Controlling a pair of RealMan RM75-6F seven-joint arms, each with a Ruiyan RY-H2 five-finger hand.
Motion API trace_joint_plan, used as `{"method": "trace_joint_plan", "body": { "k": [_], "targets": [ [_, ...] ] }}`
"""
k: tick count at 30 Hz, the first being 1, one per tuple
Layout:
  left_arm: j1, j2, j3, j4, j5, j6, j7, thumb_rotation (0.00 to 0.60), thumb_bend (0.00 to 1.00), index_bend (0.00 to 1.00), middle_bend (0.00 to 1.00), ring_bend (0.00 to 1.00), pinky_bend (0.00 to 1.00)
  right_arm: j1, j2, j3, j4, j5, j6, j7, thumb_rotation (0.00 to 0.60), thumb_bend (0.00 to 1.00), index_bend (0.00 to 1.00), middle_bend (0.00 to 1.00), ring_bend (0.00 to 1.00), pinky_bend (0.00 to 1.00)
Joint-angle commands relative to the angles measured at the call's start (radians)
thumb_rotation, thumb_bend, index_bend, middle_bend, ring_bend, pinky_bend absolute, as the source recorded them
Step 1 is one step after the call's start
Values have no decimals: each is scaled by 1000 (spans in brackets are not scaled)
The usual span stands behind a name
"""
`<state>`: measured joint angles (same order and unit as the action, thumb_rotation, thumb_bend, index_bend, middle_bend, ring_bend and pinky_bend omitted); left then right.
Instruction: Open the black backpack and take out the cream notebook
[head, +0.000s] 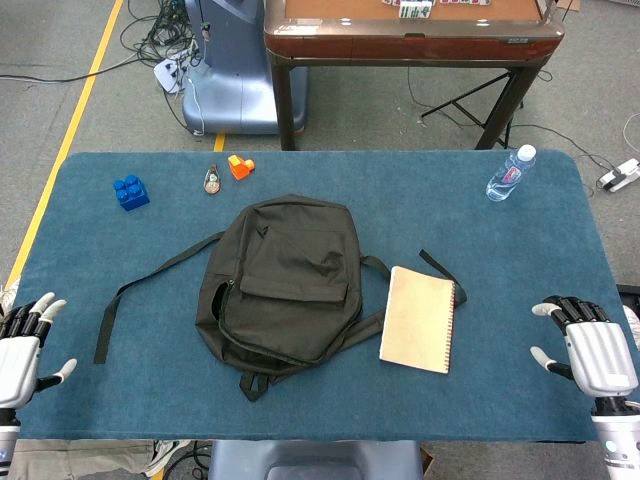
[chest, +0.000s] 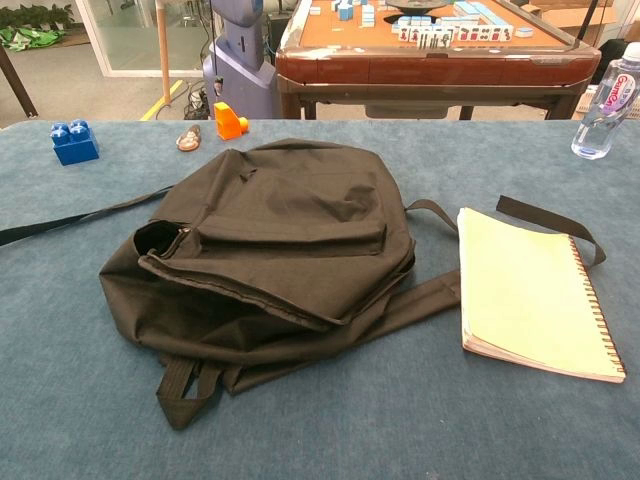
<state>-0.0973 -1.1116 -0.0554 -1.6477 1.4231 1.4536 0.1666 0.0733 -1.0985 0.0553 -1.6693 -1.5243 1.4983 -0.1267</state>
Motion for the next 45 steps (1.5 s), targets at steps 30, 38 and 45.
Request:
{"method": "trace_joint_plan", "body": {
  "k": [30, 38, 45],
  "targets": [
    [-3, -5, -5, -7, 42, 40, 21, 600, 223, 162, 70, 96, 75, 312, 35, 5, -116, -205, -355, 159, 600, 49, 317, 301, 238, 268],
    [9, 11, -1, -21, 54, 63, 21, 600, 222, 164, 70, 96, 75, 506, -76, 68, -81, -169, -562, 153, 600, 35, 299, 301, 238, 268],
    [17, 18, 0, -33, 55, 76, 31, 600, 223, 165, 69, 96, 75, 651, -207, 94, 18, -161, -681, 125, 600, 0, 253, 281, 238, 268]
  ]
}}
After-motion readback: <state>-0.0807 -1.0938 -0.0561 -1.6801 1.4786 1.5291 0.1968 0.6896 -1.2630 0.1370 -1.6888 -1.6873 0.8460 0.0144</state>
